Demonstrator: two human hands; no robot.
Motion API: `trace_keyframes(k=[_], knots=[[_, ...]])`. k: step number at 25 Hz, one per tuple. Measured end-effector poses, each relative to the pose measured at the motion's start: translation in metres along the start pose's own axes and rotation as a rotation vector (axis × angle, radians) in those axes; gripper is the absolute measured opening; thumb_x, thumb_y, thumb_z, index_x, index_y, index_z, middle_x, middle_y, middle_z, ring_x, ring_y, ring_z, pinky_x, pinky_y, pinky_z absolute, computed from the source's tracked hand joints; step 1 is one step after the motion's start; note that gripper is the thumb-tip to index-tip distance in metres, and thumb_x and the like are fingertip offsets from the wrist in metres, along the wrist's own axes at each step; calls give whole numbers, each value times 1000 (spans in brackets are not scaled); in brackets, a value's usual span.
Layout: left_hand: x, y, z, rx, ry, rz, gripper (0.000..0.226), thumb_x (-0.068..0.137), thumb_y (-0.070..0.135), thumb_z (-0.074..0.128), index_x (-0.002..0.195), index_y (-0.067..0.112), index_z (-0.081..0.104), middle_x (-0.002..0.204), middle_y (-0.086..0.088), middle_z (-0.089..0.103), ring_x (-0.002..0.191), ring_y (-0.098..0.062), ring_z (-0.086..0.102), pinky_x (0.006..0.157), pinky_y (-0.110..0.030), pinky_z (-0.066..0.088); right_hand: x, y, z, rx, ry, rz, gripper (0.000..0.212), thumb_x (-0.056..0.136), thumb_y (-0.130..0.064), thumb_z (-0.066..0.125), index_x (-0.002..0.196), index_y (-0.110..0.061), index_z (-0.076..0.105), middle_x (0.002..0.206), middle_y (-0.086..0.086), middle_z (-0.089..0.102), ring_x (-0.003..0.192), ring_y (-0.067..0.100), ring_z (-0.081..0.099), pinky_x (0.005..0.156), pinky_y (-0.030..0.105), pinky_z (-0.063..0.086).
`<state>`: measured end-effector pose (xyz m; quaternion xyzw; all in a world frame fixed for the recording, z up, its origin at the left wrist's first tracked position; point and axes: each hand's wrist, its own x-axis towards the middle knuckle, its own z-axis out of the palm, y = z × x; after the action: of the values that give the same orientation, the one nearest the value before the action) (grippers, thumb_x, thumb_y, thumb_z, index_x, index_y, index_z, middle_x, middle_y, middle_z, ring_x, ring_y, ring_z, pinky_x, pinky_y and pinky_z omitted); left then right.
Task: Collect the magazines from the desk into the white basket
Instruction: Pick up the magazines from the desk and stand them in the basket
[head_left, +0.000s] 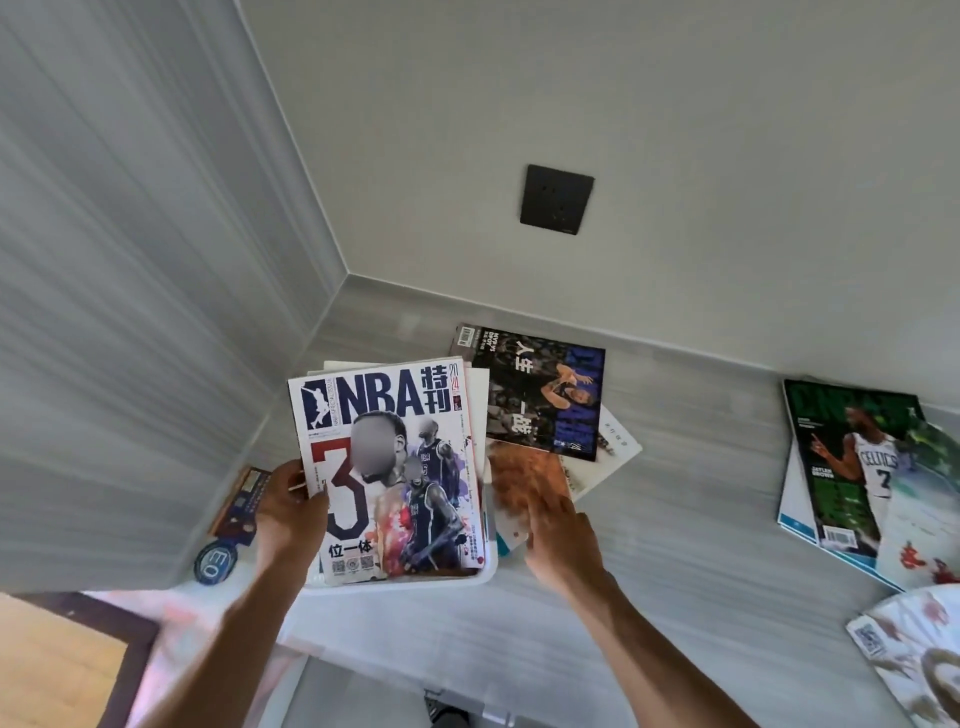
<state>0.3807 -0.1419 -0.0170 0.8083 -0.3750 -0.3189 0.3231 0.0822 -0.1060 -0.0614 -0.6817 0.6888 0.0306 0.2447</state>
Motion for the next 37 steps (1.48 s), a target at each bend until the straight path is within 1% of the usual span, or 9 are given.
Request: trace_keyframes(k=[3, 7, 12, 18, 22, 25, 29, 33, 37], knots=[[-27, -5, 2, 78, 110, 217, 52, 70, -1, 61, 121, 6, 54, 116, -20, 63, 95, -26, 55, 74, -32, 44, -2, 16, 24, -188, -165, -133, 87, 89, -30, 63, 156, -26, 7, 164, 5, 13, 150, 29, 15, 117, 51, 24], [-67, 1, 5, 174, 184, 513, 49, 69, 5, 51, 117, 0, 55, 122, -21, 55, 117, -37, 47, 98, -47, 38, -10, 30, 41, -188, -121, -127, 92, 87, -54, 58, 156, -29, 1, 164, 1, 12, 150, 27, 13, 117, 59, 12], [-102, 18, 31, 232, -8, 810, 32, 80, 9, 44, 108, 5, 61, 112, -16, 63, 104, -21, 54, 87, -46, 49, 8, 37, 15, 161, 25, 16, 40, 90, -39, 53, 128, -26, 54, 141, -3, 52, 129, 26, 47, 105, 48, 39], [-125, 48, 97, 448, -371, 991, 38, 77, -4, 56, 108, 14, 67, 117, -4, 66, 106, -20, 60, 90, -42, 53, 65, 60, -21, 480, 20, 427, 55, 83, -42, 62, 135, -30, 48, 153, 11, 31, 133, 36, 36, 107, 48, 35], [-133, 53, 116, 435, -454, 1005, 34, 79, 6, 54, 108, 24, 58, 121, 4, 60, 106, -18, 57, 87, -38, 51, 91, 58, -23, 170, 255, 323, 62, 81, -40, 69, 135, -21, 44, 144, 10, 41, 124, 32, 43, 97, 48, 42], [-118, 43, 107, 435, -439, 984, 37, 79, 2, 58, 109, 24, 58, 120, 1, 62, 107, -19, 58, 90, -36, 52, 112, 71, -31, -212, 22, 19, 73, 88, -38, 67, 148, -21, 29, 156, 7, 31, 138, 32, 35, 107, 50, 38], [-108, 29, 94, 454, -399, 932, 35, 76, -4, 60, 105, 16, 66, 116, -2, 66, 105, -21, 60, 87, -38, 54, 109, 74, -26, -655, 101, -187, 40, 90, 9, 29, 127, 6, 43, 102, 25, 65, 85, 36, 63, 72, 45, 52], [-110, 26, 83, 427, -410, 939, 36, 74, -3, 59, 103, 18, 65, 112, 2, 67, 100, -19, 61, 83, -34, 53, 90, 95, -42, -548, 189, -175, 15, 94, -13, 52, 95, -3, 64, 66, 6, 70, 53, 22, 66, 50, 30, 54], [-125, 48, 94, 364, -390, 905, 39, 74, -5, 60, 107, 17, 63, 107, 0, 69, 98, -20, 63, 81, -37, 55, 38, 118, -68, -538, 150, -85, 18, 84, -4, 58, 97, -6, 70, 93, 12, 76, 91, 27, 71, 86, 44, 55]])
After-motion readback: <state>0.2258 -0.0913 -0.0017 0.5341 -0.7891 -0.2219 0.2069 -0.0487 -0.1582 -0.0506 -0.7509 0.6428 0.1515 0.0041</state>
